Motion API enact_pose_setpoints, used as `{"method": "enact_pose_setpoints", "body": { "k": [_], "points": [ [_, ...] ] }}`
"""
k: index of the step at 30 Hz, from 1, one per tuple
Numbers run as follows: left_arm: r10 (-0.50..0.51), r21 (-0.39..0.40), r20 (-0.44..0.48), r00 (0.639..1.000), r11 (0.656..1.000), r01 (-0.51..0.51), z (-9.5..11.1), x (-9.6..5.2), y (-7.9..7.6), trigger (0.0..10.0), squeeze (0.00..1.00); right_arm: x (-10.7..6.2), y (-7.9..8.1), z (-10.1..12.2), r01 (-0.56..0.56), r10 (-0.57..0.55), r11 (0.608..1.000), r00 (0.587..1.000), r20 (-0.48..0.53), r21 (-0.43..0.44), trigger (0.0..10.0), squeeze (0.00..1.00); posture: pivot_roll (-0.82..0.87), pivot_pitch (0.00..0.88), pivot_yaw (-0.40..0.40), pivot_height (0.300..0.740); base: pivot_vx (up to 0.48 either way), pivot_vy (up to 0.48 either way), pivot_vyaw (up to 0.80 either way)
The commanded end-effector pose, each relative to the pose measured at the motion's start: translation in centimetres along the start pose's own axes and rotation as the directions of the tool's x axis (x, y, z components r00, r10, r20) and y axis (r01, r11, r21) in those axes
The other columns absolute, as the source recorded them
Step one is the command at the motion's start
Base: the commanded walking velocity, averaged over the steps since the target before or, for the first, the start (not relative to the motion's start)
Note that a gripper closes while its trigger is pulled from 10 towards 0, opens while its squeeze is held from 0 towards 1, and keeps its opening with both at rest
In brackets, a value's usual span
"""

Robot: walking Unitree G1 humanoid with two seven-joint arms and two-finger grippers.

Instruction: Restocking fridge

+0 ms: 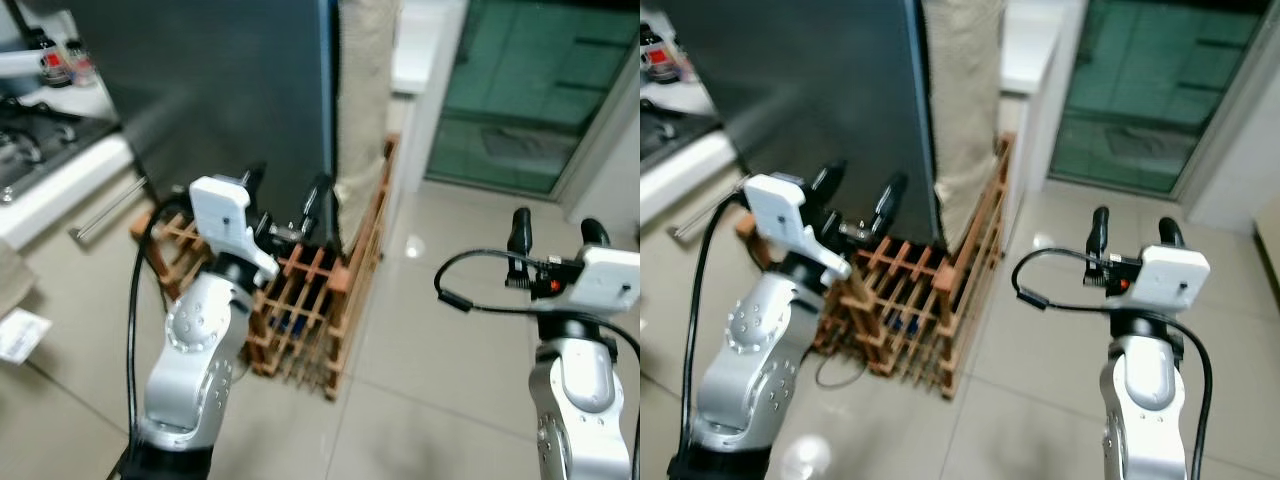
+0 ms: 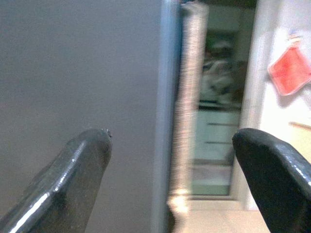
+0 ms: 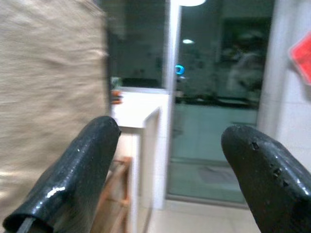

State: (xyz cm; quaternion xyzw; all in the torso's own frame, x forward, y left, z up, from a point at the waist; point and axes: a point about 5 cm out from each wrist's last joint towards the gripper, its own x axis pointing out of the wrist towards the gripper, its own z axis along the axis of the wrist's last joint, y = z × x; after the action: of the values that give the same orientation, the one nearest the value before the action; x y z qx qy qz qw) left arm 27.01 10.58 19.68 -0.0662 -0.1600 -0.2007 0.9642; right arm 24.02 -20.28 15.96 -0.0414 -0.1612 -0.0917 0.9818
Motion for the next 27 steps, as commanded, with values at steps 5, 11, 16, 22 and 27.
{"method": "enact_pose_setpoints", "body": {
  "k": [5, 11, 16, 22, 27],
  "points": [
    [0.063, 0.023, -0.055, 0.996, 0.998, -0.062, -0.7, 0.4, 0.9, 10.0, 0.0, 0.0, 0.4, -0.2, -0.026, 0.026, 1.0, 1.0, -0.014, -0.017, 10.0, 0.0, -0.12, 0.0, 0.013, 0.74, 0.0, 0.0, -0.66],
    [0.08, 0.02, -0.053, 0.995, 0.997, -0.079, -0.7, 0.5, 1.0, 10.0, 0.0, 0.0, 0.4, -0.3, -0.028, 0.028, 0.999, 0.999, -0.019, -0.022, 10.0, 0.0, -0.12, 0.0, 0.016, 0.74, 0.0, 0.0, -0.65],
    [0.087, 0.002, -0.071, 0.994, 0.996, -0.087, -0.9, 0.9, 1.1, 10.0, 0.0, -0.1, 0.7, -0.7, -0.045, 0.044, 0.999, 0.999, -0.032, -0.018, 10.0, 0.0, -0.12, 0.0, 0.015, 0.74, 0.0, 0.0, -0.24],
    [0.089, -0.043, -0.162, 0.983, 0.994, -0.097, -2.7, 4.0, 0.6, 10.0, 0.0, 0.2, 1.1, -1.5, -0.09, 0.09, 0.996, 0.993, -0.081, 0.012, 10.0, 0.0, -0.13, 0.0, 0.009, 0.74, 0.0, 0.0, 0.0],
    [0.066, -0.079, -0.187, 0.98, 0.993, -0.082, -3.2, 5.0, 0.0, 10.0, 0.0, 0.3, 1.1, -2.0, -0.094, 0.097, 0.995, 0.989, -0.115, 0.037, 10.0, 0.0, -0.14, 0.0, 0.017, 0.74, 0.0, 0.0, 0.0]
  ]
}}
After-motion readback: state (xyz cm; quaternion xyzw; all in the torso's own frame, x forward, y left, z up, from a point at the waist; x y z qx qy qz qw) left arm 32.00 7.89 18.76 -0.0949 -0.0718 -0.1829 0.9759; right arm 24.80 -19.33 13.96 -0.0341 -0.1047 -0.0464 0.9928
